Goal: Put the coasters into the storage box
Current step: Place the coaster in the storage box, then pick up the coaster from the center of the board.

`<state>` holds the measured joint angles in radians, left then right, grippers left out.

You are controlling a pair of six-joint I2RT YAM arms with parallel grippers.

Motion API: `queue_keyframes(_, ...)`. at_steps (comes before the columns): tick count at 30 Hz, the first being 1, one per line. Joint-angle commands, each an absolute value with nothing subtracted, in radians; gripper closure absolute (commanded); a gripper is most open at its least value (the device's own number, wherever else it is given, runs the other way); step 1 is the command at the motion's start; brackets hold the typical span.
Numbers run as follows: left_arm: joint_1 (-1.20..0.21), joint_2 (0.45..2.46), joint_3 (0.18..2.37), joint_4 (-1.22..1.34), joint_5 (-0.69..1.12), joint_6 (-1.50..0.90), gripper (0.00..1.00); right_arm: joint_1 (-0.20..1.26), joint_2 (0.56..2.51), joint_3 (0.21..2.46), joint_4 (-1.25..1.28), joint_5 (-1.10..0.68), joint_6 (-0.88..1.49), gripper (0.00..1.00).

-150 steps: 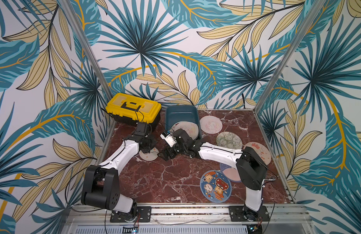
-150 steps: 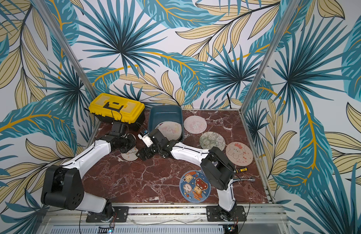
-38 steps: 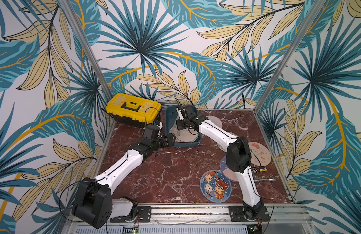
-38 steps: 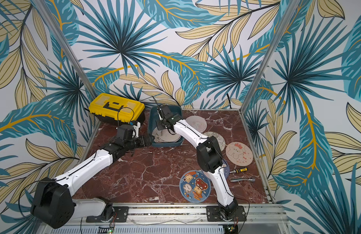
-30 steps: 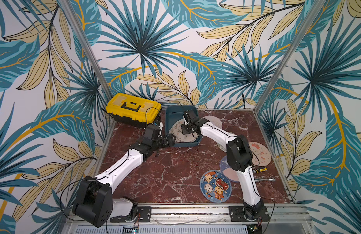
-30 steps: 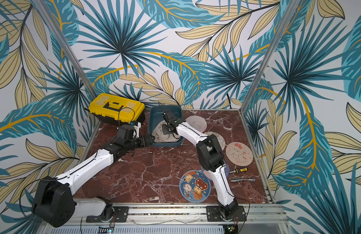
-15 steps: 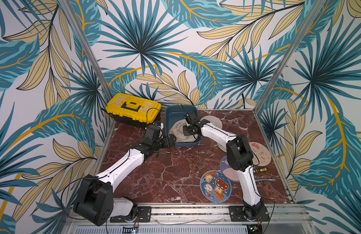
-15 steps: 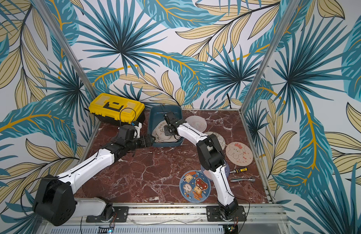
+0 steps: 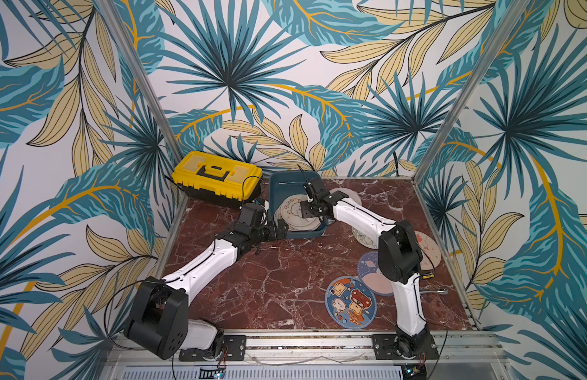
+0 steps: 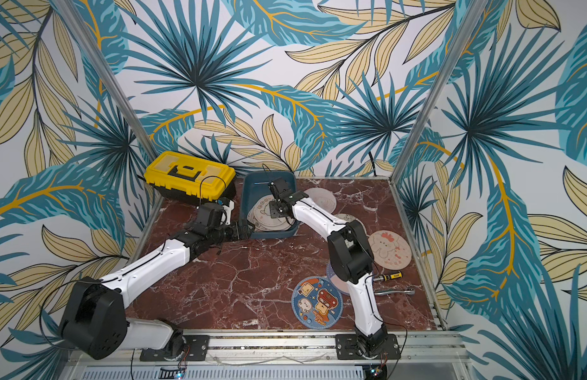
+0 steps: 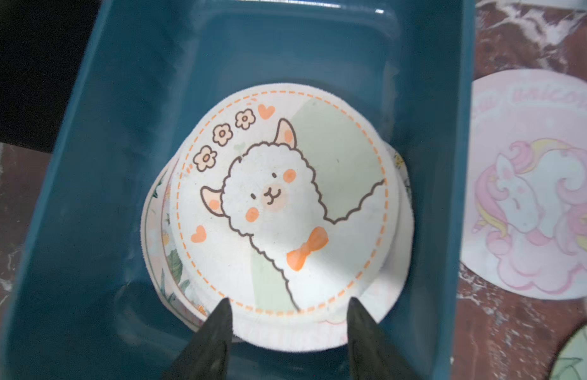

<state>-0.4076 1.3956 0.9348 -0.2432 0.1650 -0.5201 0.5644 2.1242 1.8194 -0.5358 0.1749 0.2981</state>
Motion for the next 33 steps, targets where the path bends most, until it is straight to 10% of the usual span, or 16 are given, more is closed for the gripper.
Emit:
queue_keyframes(1,-0.417,1.412,0.996,-0.222,0.183,-0.491,0.01,0.560,2.054,1.776,-0.581,0.224,0.283,0.40)
queue_keyframes(33,-0.605,1.563,1.120,-0.185,0.168,-0.394,0.01,0.359,1.898,1.569,-0.571,0.236,0.293,0.29)
